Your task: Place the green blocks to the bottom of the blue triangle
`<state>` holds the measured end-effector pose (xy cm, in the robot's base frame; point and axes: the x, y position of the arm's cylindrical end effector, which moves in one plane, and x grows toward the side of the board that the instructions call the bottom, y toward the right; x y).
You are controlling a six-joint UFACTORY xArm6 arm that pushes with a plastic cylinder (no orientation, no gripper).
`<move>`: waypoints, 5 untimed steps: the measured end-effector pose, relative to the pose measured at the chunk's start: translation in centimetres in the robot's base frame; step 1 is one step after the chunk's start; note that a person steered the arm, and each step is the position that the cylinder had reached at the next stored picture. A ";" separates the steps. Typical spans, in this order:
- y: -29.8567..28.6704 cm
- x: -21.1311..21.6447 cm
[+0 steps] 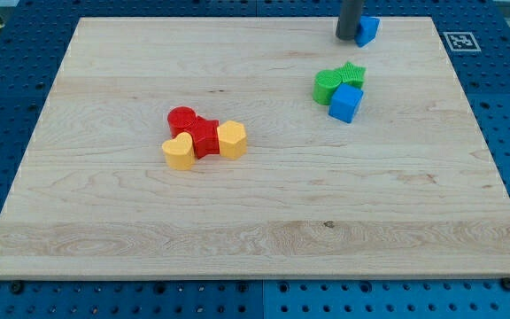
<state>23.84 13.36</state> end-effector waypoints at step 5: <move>-8.6 15.8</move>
<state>39.64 4.78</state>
